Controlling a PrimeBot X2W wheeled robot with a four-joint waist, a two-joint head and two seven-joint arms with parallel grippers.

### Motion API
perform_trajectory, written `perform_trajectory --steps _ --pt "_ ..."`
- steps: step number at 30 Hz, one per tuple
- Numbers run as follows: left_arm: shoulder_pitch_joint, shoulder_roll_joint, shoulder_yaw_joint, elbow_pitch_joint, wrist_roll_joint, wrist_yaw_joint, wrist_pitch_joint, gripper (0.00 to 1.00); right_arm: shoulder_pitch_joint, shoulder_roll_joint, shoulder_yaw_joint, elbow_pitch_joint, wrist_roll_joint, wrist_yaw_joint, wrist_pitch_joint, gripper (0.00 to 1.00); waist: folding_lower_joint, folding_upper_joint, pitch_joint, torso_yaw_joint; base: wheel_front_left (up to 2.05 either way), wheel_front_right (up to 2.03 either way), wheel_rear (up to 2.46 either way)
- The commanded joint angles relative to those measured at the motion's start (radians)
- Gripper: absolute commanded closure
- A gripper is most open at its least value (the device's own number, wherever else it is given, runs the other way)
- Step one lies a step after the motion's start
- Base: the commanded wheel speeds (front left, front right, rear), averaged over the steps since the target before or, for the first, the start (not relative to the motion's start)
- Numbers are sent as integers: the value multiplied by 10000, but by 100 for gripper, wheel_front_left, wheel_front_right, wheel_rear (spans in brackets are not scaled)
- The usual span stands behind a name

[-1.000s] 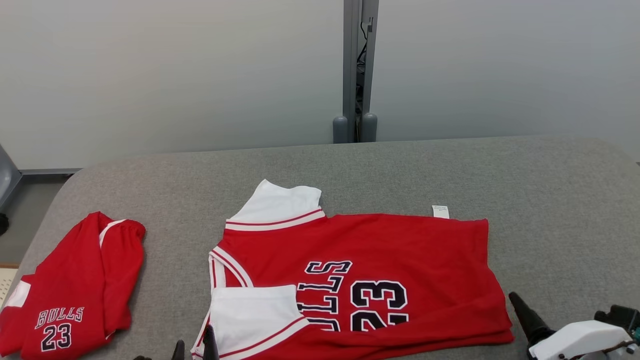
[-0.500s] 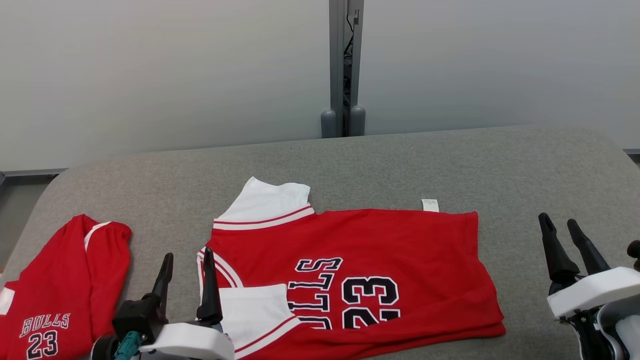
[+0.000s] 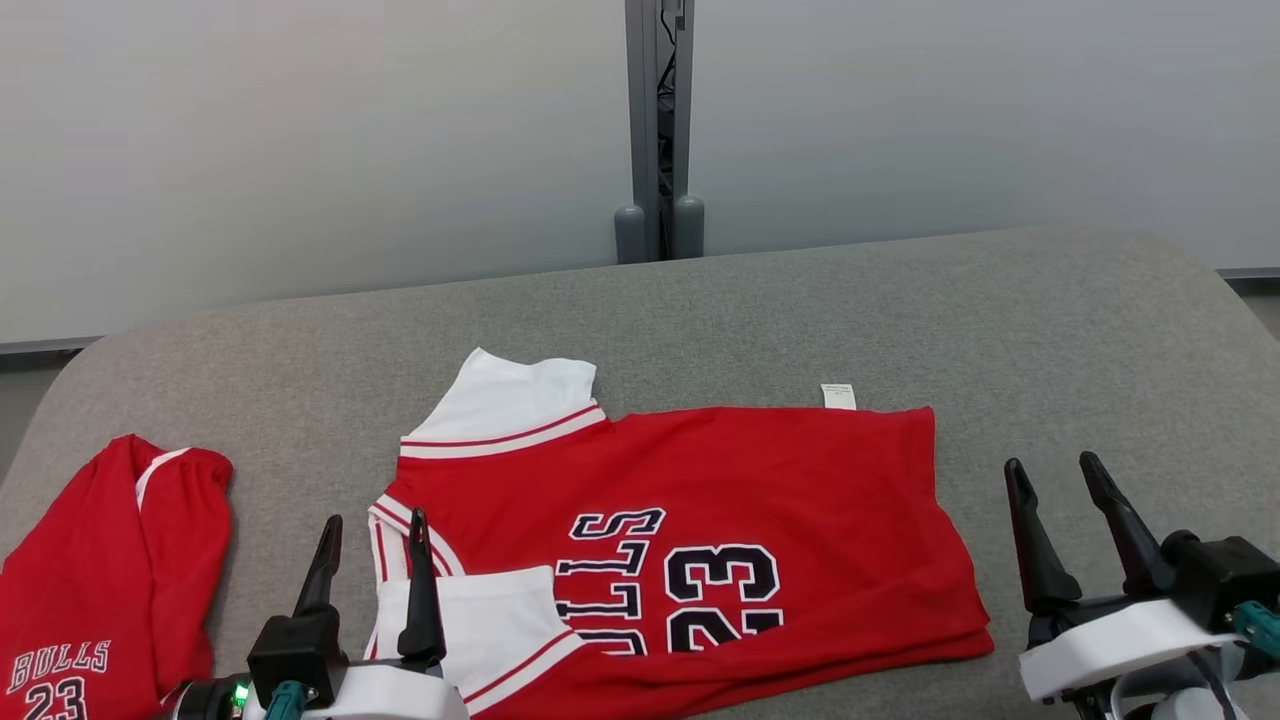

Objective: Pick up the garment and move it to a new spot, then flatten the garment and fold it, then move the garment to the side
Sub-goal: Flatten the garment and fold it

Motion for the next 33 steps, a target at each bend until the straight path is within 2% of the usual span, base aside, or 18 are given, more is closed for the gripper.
perform_trajectory --steps 1,10,15,18,21,23,24,29,33 --pt "115 39 54 51 31 77 -7 0 103 7 -50 -30 -131 0 -6 0 0 -1 21 -27 0 0 0" --pt "-15 39 103 147 164 177 -8 0 139 110 62 2 -493 2 -7 0 0 -1 199 -191 0 0 0" --pt "-193 40 136 456 170 -158 -7 0 -141 21 163 54 -575 2 -7 0 0 -1 434 -372 0 0 0" --pt "-635 86 320 881 412 -559 -8 0 -511 -163 440 358 -814 2 -9 0 0 -1 681 -547 0 0 0" --pt "-1281 367 371 1373 713 -1060 -8 0 -1081 -227 614 975 -829 0 -8 0 0 -1 1059 -668 0 0 0" --pt "-1930 632 184 1754 903 -1570 -8 0 -1612 -208 751 1464 -724 0 -8 0 0 -1 1388 -748 0 0 0" --pt "-2692 914 123 2160 999 -1986 -8 0 -2181 -185 873 2043 -598 0 -7 0 0 -1 1728 -827 0 0 0" --pt "-4758 1526 -179 3834 861 -3026 527 0 -3726 -43 1305 3467 -66 0 137 0 0 -1 2405 -1030 0 0 0" --pt "-6261 1977 -487 5042 382 -3355 1461 0 -4873 164 1774 4515 465 0 351 0 0 -1 2951 -1253 0 0 0"
